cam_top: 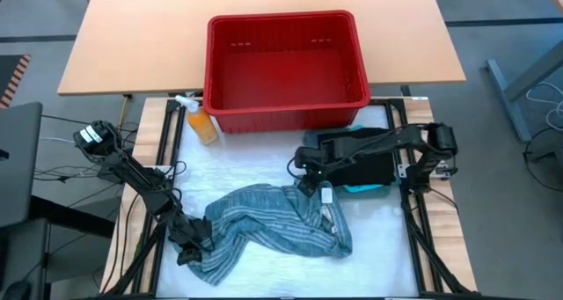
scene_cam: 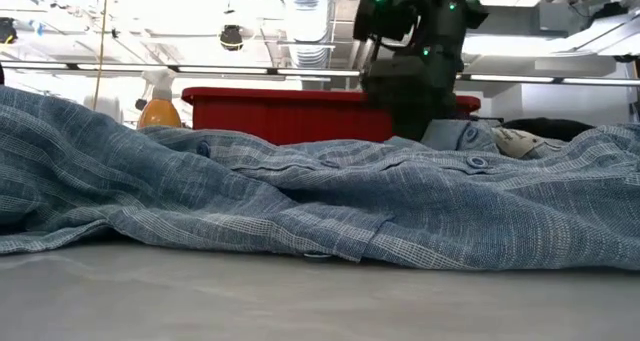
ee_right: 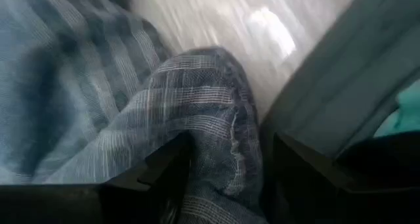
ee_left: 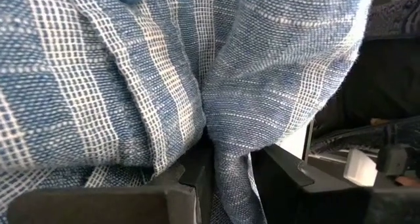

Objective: Fold Laundry from Bin
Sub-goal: Fold the blue patterned polo

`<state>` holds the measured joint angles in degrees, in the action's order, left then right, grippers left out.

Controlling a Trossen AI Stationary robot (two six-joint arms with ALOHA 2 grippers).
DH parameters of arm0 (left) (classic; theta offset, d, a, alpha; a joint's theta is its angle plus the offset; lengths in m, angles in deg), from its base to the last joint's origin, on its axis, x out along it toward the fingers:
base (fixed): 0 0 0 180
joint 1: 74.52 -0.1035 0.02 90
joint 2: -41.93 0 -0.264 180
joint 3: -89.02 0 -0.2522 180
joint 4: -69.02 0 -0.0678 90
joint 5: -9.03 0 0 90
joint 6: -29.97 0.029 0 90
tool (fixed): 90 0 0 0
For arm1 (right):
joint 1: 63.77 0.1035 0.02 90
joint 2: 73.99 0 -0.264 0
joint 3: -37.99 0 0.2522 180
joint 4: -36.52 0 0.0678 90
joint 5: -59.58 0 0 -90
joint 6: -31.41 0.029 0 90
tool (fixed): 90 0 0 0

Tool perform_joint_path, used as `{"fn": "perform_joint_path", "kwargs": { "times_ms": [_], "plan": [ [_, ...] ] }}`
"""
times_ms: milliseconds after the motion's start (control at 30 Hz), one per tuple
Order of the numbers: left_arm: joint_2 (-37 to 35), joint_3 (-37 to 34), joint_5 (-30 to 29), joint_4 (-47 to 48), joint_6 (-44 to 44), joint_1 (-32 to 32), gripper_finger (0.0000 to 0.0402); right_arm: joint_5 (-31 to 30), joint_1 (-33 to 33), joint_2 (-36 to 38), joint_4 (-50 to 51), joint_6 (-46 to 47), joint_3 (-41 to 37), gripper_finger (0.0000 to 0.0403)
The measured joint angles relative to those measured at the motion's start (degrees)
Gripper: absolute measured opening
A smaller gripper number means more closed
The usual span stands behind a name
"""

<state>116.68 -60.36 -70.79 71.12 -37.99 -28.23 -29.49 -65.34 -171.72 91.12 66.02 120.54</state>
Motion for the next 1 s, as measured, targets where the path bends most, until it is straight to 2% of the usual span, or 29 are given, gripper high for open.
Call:
{"fn": "perform_joint_path", "kwargs": {
  "times_ms": [133,200,267,400,433,500,600,733,867,1000],
  "plan": [
    [0.0,0.0,0.0,0.4,1.5,0.0,0.0092,1.4,-0.1,-3.0,0.9,-0.2,1.0,0.0236],
    [0.0,0.0,0.1,0.5,2.2,0.0,0.0092,3.3,0.2,-4.6,0.8,-1.6,2.1,0.0217],
    [0.0,0.0,0.5,0.6,3.5,0.0,0.0092,3.8,0.6,-5.5,0.8,-3.7,3.5,0.0176],
    [0.0,0.0,2.8,0.8,4.5,0.0,0.0092,5.7,1.5,-6.2,1.4,-8.1,8.0,0.0047],
    [0.0,0.0,3.4,0.8,4.4,0.0,0.0092,5.8,1.7,-6.0,1.7,-9.2,9.5,0.0029],
    [0.0,0.0,4.5,0.9,4.1,0.0,0.0092,5.8,2.2,-5.2,3.4,-10.2,12.9,0.0026],
    [0.0,0.0,7.0,1.0,2.9,0.2,0.0092,4.9,2.6,-3.5,8.5,-11.6,18.9,0.0042],
    [0.1,-0.1,11.2,1.6,-0.3,1.0,0.0091,1.6,4.3,-0.3,16.4,-14.5,26.1,0.0036],
    [0.0,-0.1,9.1,1.7,-2.9,1.5,0.0095,0.2,7.3,4.1,21.6,-15.2,29.9,0.0026],
    [0.1,0.4,8.6,1.0,-3.3,2.7,0.0112,-1.9,12.3,7.8,25.3,-10.6,30.1,0.0031]
  ]
}}
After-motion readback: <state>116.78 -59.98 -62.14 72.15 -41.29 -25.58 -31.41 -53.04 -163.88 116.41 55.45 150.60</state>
